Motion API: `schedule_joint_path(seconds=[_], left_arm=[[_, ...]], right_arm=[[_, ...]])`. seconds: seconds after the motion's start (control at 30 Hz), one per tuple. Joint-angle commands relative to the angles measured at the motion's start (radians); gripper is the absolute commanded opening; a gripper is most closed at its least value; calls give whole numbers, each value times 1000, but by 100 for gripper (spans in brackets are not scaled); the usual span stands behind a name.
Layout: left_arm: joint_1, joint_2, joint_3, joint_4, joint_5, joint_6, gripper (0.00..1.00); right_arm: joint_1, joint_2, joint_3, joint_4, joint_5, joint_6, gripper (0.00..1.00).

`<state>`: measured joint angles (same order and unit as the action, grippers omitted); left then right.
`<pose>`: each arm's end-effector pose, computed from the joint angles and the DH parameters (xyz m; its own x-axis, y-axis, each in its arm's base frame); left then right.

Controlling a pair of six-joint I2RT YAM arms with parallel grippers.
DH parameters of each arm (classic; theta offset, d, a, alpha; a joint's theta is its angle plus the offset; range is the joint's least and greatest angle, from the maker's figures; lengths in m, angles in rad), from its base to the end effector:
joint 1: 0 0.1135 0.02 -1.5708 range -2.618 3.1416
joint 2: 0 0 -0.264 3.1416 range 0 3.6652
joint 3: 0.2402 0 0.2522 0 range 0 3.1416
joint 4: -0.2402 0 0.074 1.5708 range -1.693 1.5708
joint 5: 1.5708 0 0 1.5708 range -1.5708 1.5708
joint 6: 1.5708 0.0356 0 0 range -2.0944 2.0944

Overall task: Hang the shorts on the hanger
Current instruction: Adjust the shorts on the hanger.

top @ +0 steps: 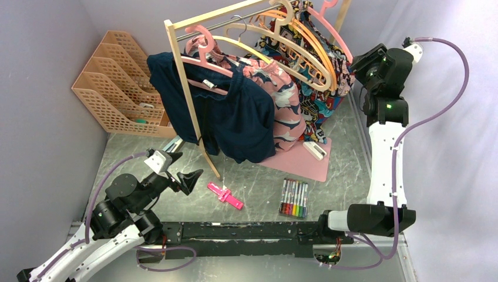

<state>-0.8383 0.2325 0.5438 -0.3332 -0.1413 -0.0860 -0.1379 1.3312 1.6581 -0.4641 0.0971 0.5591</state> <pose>0.0620 -0.0614 0.3041 -0.0697 -0.0496 -0.9963 0.6383 0.7653 -0.0828 0.2754 -0.0417 0.4905 0.0082 0.5319 -0.8468 0.2685 0.8146 0.5142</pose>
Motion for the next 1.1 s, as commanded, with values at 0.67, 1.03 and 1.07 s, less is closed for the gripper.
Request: schedule_joint_path(seconds=[0.67,1.03,1.07], left_arm=[[7,-17,8,25,3,0,98],[7,-18,8,24,2,-1,98],[8,-18,8,25,2,0,98]], right_arm=[[1,34,16,12,-50,-13,16],[1,40,27,24,-87,-3,0],[3,40,29,28,-95,-3,0]])
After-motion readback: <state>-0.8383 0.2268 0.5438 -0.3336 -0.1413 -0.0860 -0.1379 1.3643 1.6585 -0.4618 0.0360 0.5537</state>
